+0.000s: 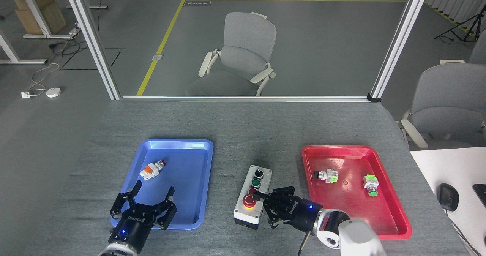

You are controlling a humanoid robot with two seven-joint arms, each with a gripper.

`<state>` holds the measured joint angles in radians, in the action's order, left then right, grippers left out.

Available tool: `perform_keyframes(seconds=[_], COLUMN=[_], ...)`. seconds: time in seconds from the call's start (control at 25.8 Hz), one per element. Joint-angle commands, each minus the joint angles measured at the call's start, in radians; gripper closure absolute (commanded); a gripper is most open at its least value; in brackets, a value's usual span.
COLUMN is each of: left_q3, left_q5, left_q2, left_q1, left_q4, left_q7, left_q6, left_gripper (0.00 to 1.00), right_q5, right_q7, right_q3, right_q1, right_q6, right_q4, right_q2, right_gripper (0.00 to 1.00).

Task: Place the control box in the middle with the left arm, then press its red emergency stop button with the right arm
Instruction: 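Move the right gripper over the control box and press the red stop button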

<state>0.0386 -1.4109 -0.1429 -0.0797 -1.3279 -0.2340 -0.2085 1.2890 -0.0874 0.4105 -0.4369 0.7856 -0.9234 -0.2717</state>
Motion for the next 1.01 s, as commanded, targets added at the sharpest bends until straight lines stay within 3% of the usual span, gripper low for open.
perform_keyframes(seconds=[0.0,0.39,0.85,0.97], left_q3=[0.000,0.000,0.000,0.000], left_q5=[-0.003,-0.005,-0.005,-0.005], left_q2=[0.002,0.002,0.002,0.002], left_q1=[0.000,0.000,0.003,0.005], left_q4=[0.003,-0.001,-0.005,-0.007], left_q7=[0.001,0.002,0.004,0.004], left_q6=[0.000,0.000,0.000,0.000], left_gripper=[0.02,0.02,0.02,0.02], right_q5=[0.006,0.016,0.082,0.067], right_q7=[0.003,0.005,0.005,0.002], right_q3=[0.002,0.001,0.002,-0.015], right_q1=[0.006,-0.003,-0.005,-0.002], right_q6=[0.000,0.000,0.000,0.000], right_q4=[0.018,0.041,0.113,0.115], right_q2=[0.005,0.039,0.057,0.066], right_gripper=[1.00,1.00,1.00,1.00])
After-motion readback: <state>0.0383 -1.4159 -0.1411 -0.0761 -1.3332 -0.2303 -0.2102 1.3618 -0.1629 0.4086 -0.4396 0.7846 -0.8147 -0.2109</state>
